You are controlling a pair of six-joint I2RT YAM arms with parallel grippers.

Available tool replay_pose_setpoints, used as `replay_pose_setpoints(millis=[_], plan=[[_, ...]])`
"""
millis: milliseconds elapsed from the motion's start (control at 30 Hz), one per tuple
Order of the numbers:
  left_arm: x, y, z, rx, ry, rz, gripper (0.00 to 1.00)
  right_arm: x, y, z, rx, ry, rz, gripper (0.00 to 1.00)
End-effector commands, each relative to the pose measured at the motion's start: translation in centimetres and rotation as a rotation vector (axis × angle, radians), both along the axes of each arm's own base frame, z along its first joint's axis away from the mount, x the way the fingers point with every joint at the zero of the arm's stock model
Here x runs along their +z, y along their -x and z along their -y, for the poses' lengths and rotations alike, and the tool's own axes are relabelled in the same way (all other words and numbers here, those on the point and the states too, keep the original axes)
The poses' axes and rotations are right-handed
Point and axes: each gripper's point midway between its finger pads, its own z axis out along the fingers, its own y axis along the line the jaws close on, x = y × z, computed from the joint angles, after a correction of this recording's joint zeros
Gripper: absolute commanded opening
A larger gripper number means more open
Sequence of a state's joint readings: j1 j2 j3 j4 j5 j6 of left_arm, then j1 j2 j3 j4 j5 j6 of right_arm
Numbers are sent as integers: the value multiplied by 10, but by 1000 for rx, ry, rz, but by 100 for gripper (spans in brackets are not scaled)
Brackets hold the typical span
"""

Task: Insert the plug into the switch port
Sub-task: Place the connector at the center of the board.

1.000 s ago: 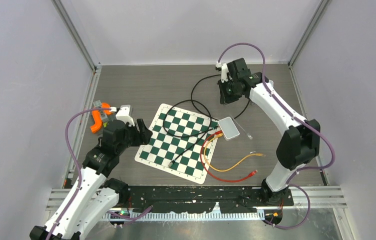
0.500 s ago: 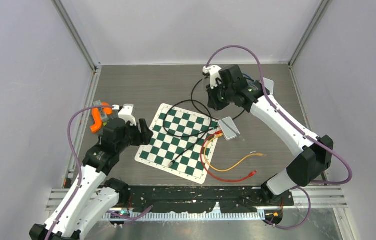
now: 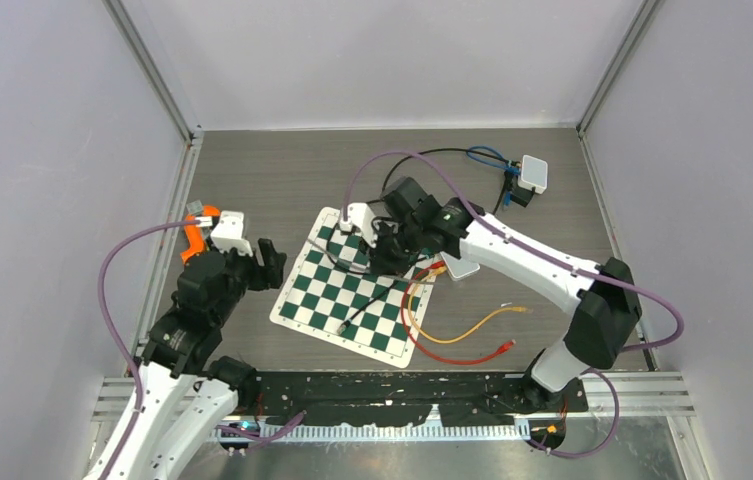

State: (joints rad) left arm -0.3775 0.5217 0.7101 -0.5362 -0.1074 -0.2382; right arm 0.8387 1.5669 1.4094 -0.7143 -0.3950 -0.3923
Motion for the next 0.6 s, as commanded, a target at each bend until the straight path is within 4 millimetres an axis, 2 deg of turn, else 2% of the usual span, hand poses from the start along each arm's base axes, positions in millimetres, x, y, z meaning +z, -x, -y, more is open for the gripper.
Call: replay_pose_setpoints(millis=[0,67,167,233,267,300,400,433,467,500,567], plan=[[28,0,-17,59,-39,91,70,-28,14,-13,161,-32,-5,7],[26,0,-17,57,-48,77,70,-49,19,-14,181,-1,-9,7],[18,-3,-9,21,-55,31,70,-67,21,-12,194,54,-10,8],[16,-4,0,-23,-45,21,70,-69,19,-8,178,75,-8,19],[16,-4,5,-49,-38,18,70,-70,20,-7,159,77,-17,33],[17,-3,11,-83,-27,21,70,-67,18,-6,136,78,-8,38],[22,-1,31,-183,17,35,68,-70,16,0,10,55,-31,46],[24,-3,35,-200,32,49,65,-63,15,2,-28,30,-29,51],[27,-4,38,-213,42,72,62,-65,13,1,-108,-5,-67,54],[28,-6,41,-220,57,93,61,-57,7,3,-183,-35,-60,55],[33,-9,50,-263,81,146,61,-49,-4,5,-453,-147,-176,55]])
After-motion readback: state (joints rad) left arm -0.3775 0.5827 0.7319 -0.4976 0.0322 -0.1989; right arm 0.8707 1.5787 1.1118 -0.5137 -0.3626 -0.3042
